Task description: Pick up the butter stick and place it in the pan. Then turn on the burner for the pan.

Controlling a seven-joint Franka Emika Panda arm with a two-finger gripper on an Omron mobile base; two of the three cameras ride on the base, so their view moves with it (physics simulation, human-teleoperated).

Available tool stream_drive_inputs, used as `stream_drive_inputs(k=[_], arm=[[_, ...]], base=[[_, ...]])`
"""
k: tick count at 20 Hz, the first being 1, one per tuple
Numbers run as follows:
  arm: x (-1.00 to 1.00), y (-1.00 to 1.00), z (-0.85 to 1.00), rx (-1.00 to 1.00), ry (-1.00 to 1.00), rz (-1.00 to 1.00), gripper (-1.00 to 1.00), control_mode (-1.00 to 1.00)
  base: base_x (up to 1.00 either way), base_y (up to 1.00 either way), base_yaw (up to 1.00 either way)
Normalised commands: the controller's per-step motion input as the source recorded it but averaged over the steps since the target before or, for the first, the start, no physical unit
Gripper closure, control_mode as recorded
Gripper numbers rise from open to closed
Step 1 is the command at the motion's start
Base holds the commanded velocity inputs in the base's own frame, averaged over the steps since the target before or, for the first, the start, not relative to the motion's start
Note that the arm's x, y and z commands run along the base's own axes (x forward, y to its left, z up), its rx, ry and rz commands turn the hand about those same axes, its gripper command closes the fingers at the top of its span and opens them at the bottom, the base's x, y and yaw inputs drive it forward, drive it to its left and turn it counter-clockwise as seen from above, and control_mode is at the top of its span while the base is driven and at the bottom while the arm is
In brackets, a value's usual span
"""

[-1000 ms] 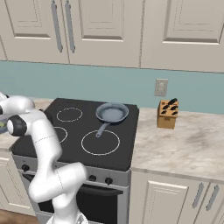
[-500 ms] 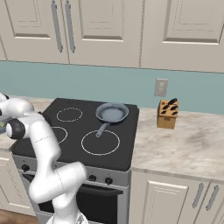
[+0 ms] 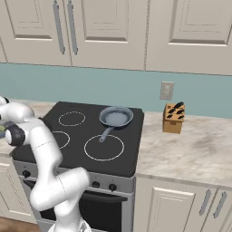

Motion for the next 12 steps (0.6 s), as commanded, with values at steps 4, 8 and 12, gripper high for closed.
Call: stream_drive_inputs(k=[4, 8, 12], arm=[[0.0, -0.05, 0.01, 0.0, 0.0, 0.0, 1.0, -1.0], [0.0, -0.27, 0.08, 0.0, 0.0, -0.01, 1.0, -1.0], [-0.04, -0.61, 0.0, 0.0, 0.0, 0.0, 1.0, -1.0]], base=[[0.0, 0.0, 0.0], [0.0, 0.0, 0.0], [0.0, 0.0, 0.0]])
